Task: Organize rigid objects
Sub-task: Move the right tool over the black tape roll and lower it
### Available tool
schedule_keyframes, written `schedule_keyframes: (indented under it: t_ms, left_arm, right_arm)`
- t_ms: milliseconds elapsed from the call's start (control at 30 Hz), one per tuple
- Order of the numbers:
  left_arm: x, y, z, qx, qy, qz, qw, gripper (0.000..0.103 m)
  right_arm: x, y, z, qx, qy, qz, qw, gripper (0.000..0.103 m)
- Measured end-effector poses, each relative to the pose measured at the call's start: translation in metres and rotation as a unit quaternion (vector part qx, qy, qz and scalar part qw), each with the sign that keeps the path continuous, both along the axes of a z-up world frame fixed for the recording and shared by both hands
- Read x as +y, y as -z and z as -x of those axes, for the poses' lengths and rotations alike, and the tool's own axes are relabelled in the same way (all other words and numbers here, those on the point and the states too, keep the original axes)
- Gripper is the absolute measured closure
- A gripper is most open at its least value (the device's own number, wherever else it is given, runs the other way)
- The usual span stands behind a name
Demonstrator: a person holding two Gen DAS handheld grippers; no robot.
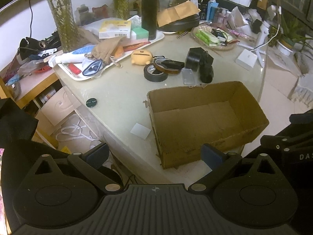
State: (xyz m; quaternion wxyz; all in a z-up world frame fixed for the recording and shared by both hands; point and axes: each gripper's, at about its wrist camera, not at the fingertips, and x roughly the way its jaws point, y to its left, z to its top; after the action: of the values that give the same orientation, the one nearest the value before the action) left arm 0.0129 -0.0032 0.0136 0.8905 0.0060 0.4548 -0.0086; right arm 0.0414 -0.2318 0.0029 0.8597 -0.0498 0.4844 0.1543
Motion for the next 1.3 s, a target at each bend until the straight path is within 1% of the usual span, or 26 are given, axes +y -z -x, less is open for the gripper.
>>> schedule_keyframes:
  t_ms: [233, 400, 567, 833, 1100, 1300]
  left_arm:
    - [0.003, -0.003, -0.007, -0.008, 0.008, 0.007, 0.9999, 0.001]
    - [0.007, -0.005, -0.014, -0.018, 0.002, 0.004, 0.9998, 0.001]
    - [0.012, -0.002, -0.023, -0.017, 0.000, 0.010, 0.9998, 0.001]
    - [0.014, 0.002, -0.036, -0.012, -0.001, 0.006, 0.9999, 0.001]
    - [0.016, 0.004, -0.049, -0.016, 0.009, 0.023, 0.9996, 0.001]
    - [0.015, 0.004, -0.060, -0.020, 0.009, 0.021, 0.9995, 0.000]
  right_arm:
    - [-0.005, 0.003, -0.009, 0.007, 0.006, -0.001, 1.000, 0.000]
    - [-0.006, 0.004, -0.016, 0.009, 0.006, -0.001, 1.000, 0.000]
    - [-0.009, 0.005, -0.030, 0.008, 0.005, -0.007, 1.000, 0.000]
    - [-0.015, 0.009, -0.054, 0.011, 0.014, -0.015, 1.000, 0.000]
    - [-0.021, 0.012, -0.073, 0.019, 0.022, -0.032, 0.999, 0.000]
    - [-0.022, 0.011, -0.090, 0.023, 0.023, -0.040, 0.999, 0.000]
